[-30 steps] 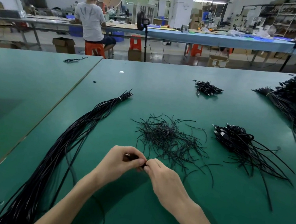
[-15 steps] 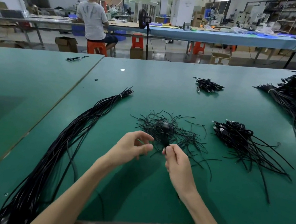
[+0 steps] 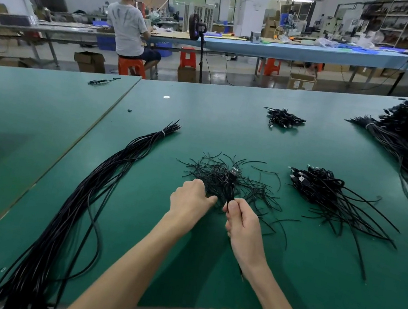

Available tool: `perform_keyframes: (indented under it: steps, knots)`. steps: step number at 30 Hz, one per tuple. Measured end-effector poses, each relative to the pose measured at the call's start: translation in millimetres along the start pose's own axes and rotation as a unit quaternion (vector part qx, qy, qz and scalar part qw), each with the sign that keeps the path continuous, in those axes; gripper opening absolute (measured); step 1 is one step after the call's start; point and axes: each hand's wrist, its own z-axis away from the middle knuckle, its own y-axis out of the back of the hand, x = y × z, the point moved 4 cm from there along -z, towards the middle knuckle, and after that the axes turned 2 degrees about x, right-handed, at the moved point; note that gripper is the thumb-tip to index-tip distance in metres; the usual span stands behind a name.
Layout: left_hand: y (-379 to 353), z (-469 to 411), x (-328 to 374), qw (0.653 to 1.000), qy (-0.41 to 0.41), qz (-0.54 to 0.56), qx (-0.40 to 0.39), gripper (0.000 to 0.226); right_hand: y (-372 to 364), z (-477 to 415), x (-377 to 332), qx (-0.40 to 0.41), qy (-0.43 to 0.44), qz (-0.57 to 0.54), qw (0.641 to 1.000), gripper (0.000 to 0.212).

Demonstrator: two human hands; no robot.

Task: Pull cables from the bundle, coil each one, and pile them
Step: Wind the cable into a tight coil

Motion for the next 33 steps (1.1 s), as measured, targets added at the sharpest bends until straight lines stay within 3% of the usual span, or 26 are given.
perform_keyframes:
  steps: [9,15,24,30,33]
  knots:
    - [6,0,0,0.998,0.018,-0.041,-0.038,0.01,0,0,0,-0.007,0.001,0.0,1.0,0.032]
    - [11,6,6,0.992,-0.02,-0.108,-0.053,0.032,1,-1,2,-0.003,0.003,-0.001,1.0,0.032]
    - [32,21,-8,0.997,-0.071,-0.016,0.006,0.024,0,-1,4,-0.004,-0.002,-0.006,1.0,0.031]
    - [26,23,-21,0.991,-0.047,0.114,-0.051,0.02,0,-2,4,-0.011,0.003,-0.007,1.0,0.031]
    - [22,26,-21,0.989,-0.074,0.118,-0.044,0.019,-1,-1,3,-0.021,0.006,-0.012,1.0,0.03]
